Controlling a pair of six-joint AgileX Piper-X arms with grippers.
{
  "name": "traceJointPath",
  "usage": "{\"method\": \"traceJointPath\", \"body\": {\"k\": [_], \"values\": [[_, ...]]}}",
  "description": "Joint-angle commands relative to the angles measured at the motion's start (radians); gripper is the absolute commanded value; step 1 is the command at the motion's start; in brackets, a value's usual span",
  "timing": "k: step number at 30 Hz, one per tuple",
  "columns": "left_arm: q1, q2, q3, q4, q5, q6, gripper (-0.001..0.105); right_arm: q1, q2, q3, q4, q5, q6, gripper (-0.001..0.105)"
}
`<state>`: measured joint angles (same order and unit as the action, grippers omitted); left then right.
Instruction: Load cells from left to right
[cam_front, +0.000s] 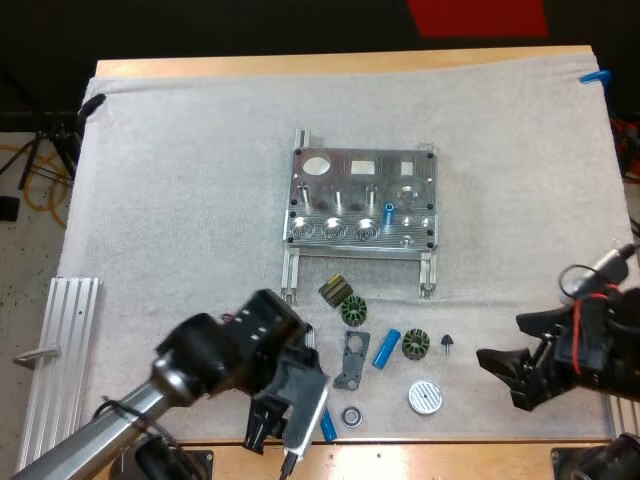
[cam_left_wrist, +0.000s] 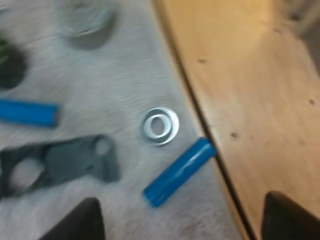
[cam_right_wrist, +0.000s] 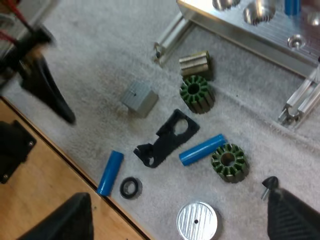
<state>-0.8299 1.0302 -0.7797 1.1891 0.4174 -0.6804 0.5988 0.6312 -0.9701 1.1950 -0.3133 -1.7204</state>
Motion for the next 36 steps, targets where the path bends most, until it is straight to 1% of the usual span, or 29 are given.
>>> {"method": "traceJointPath", "body": {"k": [1, 3, 5, 7, 8, 10, 13, 16, 22, 29, 33, 36], "values": [[-0.029, 0.033, 0.009, -0.025, 0.000, 0.036, 0.059, 0.000, -0.016, 0.001, -0.001, -0.016, -0.003, 0.070], [-0.048, 0.075, 0.021, -0.064, -0.008, 0.036, 0.059, 0.000, -0.022, 0.001, -0.001, -0.016, -0.002, 0.070], [-0.058, 0.110, 0.035, -0.105, -0.032, 0.036, 0.059, 0.000, -0.022, 0.001, -0.001, -0.016, 0.009, 0.070], [-0.058, 0.166, 0.048, -0.143, -0.072, 0.036, 0.059, 0.000, -0.022, 0.001, -0.001, -0.016, 0.020, 0.070], [-0.058, 0.176, 0.050, -0.149, -0.078, 0.036, 0.059, 0.000, -0.022, 0.001, -0.001, -0.016, 0.020, 0.070], [-0.058, 0.231, 0.049, -0.162, -0.118, 0.036, 0.059, 0.000, -0.022, 0.001, -0.001, -0.021, 0.020, 0.070], [-0.058, 0.286, 0.049, -0.194, -0.120, 0.061, 0.059, 0.000, -0.022, 0.001, -0.001, -0.021, 0.020, 0.070], [-0.058, 0.344, 0.049, -0.231, -0.122, 0.061, 0.059, 0.000, -0.022, 0.001, -0.001, -0.021, 0.020, 0.070], [-0.058, 0.425, 0.049, -0.240, -0.123, 0.080, 0.059, 0.000, -0.022, 0.001, -0.001, -0.021, 0.020, 0.070], [-0.058, 0.433, 0.049, -0.237, -0.119, 0.080, 0.059, 0.000, -0.022, 0.001, -0.001, -0.021, 0.020, 0.070], [-0.058, 0.433, 0.074, -0.232, -0.116, 0.080, 0.059, 0.000, -0.022, 0.001, -0.001, -0.021, 0.020, 0.070], [-0.058, 0.433, 0.090, -0.200, -0.114, 0.080, 0.059, 0.000, -0.022, 0.001, -0.001, -0.021, 0.020, 0.070]]}}
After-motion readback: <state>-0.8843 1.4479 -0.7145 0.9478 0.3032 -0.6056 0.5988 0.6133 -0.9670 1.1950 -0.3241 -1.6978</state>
